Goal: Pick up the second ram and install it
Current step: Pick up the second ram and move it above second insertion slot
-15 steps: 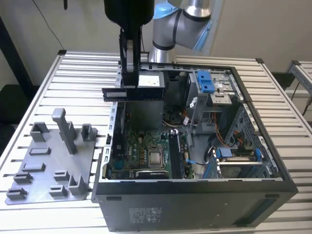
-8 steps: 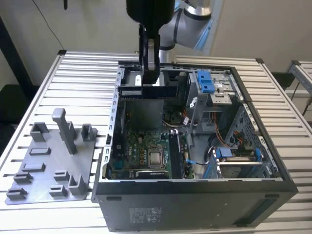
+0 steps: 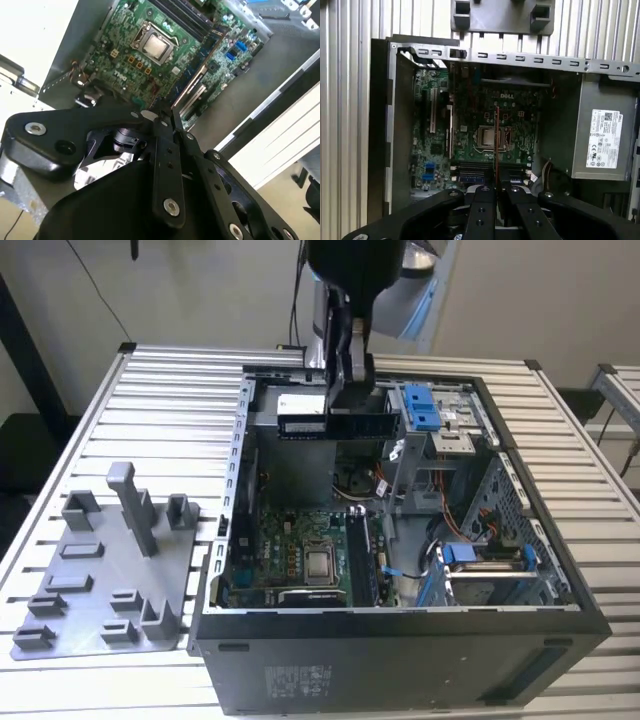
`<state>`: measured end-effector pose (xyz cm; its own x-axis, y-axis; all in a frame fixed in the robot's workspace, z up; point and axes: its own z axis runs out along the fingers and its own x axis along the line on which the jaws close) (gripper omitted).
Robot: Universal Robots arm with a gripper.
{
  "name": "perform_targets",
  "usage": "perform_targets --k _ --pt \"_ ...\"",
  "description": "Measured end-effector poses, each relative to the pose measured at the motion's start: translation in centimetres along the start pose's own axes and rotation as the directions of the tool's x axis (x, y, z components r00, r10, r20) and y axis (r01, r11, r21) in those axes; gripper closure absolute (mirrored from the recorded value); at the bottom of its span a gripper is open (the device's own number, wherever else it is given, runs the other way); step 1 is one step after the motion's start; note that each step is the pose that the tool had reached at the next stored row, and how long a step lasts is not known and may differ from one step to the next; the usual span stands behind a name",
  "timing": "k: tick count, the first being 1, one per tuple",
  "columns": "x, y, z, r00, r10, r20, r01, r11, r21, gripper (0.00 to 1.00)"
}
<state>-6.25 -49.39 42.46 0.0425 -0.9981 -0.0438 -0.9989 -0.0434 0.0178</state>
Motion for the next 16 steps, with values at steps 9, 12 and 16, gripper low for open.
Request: perform_targets --k 9,12,16 --pt "-0.19 -3.91 -0.06 1.0000 0.000 -0.0001 0.000 1.0000 0.0000 0.86" --pt "-0.20 -4.56 -0.08 1.0000 0.000 -0.0001 0.000 1.0000 0.0000 0.86" --pt "-0.18 -4.56 -0.08 1.0000 0.001 0.0004 -0.001 1.0000 0.0001 0.86"
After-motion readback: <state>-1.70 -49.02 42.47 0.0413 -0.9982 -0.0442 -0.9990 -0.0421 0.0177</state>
